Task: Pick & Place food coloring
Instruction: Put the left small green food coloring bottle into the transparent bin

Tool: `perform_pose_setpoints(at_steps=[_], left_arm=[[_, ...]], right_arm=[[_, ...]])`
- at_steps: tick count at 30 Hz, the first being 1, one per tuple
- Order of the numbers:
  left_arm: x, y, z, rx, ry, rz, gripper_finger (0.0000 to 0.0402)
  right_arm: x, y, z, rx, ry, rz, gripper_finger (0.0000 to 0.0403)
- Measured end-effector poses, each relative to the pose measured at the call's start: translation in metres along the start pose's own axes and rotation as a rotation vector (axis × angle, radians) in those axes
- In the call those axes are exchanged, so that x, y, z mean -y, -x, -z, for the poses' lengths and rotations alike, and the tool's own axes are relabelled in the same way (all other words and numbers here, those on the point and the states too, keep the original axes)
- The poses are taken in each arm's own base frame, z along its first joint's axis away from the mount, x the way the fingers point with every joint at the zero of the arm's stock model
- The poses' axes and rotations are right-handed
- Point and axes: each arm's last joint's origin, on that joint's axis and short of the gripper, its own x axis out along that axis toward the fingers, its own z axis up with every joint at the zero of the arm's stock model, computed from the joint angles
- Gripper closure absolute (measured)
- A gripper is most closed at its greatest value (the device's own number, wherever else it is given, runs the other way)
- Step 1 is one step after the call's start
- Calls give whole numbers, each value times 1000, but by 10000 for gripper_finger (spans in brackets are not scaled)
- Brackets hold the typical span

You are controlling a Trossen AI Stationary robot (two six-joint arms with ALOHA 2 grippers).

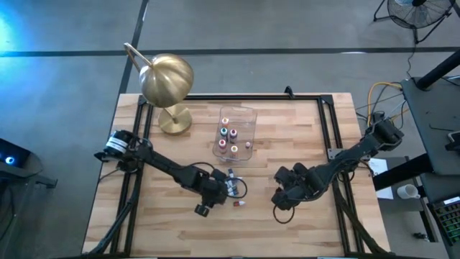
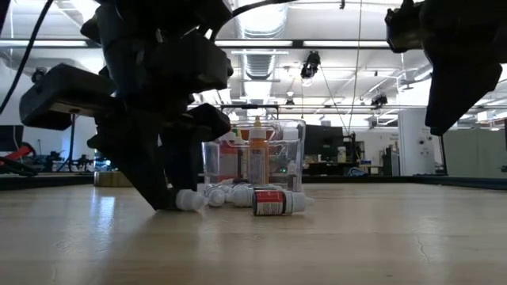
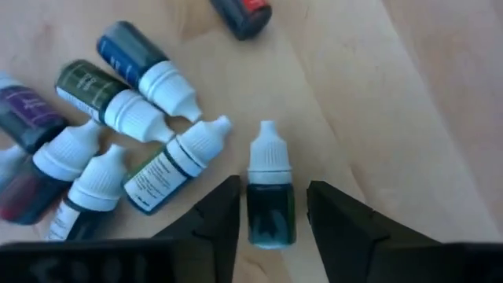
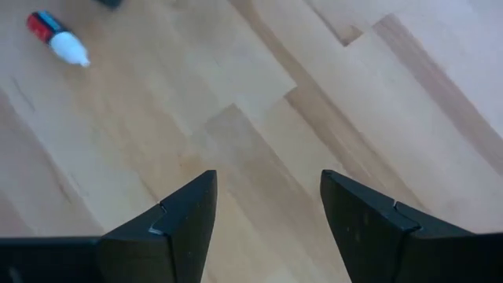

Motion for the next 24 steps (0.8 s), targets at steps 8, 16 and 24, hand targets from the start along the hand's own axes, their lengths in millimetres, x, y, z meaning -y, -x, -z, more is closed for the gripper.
perform_pose_setpoints(at_steps=[8, 16, 24], left_arm=[[-6, 1, 0, 0, 69, -9, 355], [-9, 38, -22, -59, 146, -52, 355], [-51, 114, -69, 153, 149, -365, 354]], right_arm=[[10, 9, -2, 84, -65, -6, 184], [31, 41, -12, 291, -156, -59, 184], [56, 67, -17, 405, -122, -60, 184]])
